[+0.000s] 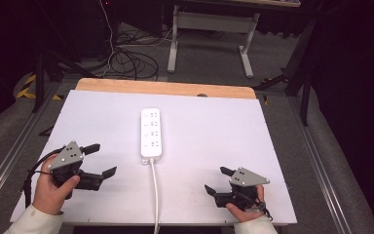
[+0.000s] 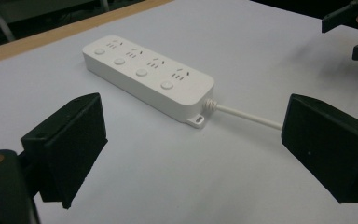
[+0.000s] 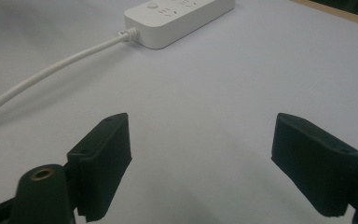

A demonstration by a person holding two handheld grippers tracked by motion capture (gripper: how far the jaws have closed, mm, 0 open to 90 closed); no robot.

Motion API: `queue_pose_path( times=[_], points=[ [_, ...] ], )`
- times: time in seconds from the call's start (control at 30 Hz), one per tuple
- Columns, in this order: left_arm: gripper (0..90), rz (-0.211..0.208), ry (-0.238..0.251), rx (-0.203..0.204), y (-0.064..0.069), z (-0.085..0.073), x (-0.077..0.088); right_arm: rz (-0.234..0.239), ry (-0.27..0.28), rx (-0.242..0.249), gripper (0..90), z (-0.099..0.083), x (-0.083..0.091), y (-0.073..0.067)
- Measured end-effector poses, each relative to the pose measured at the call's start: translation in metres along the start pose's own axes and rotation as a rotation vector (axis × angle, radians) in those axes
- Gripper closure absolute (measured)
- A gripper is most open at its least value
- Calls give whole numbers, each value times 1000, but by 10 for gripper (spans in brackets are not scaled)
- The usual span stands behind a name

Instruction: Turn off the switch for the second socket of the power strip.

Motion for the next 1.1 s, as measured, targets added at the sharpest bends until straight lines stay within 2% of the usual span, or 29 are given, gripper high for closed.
queue_pose_path(
  times=[0.17, 0.2, 0.33, 0.43, 0.57, 0.7, 0.83, 0.97, 1.03, 1.1],
  points=[
    [73, 5, -6, 14, -2, -17, 7, 0, 1, -1, 199, 0, 0, 0],
    [73, 10, -5, 31, -2, -21, 7, 1, -1, -2, 199, 0, 0, 0],
    [91, 52, -9, 47, -5, -33, 14, 3, 0, -2, 199, 0, 0, 0],
    [101, 102, -26, 20, -4, -42, 17, 3, 0, -2, 199, 0, 0, 0],
    [95, 70, -31, 28, -3, -57, 20, 3, 1, -3, 198, 0, -1, 1],
    [85, 40, -1, 20, -3, -70, 24, 2, 0, -3, 199, 0, 0, 1],
    [77, 2, 20, 51, -4, -79, 27, 2, 0, -2, 198, 0, -1, 1],
    [74, 17, 7, 30, -3, -79, 27, 2, -1, -1, 198, 0, -1, 1],
    [74, 26, 6, 39, -4, -78, 24, 2, -3, -1, 199, 0, -1, 1],
    [73, 43, -2, 67, -5, -76, 21, 0, -4, -1, 198, 0, -1, 0]
  ],
)
Point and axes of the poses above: each handheld gripper's, and its own axes: x roughly backward along the jaws, z roughly out of its top, y roughly to its right, the point moved 2 cm from there along -x, roughly forward along the jaws, and after that the axes turned 6 degrees about -z, right-handed, at the moved point
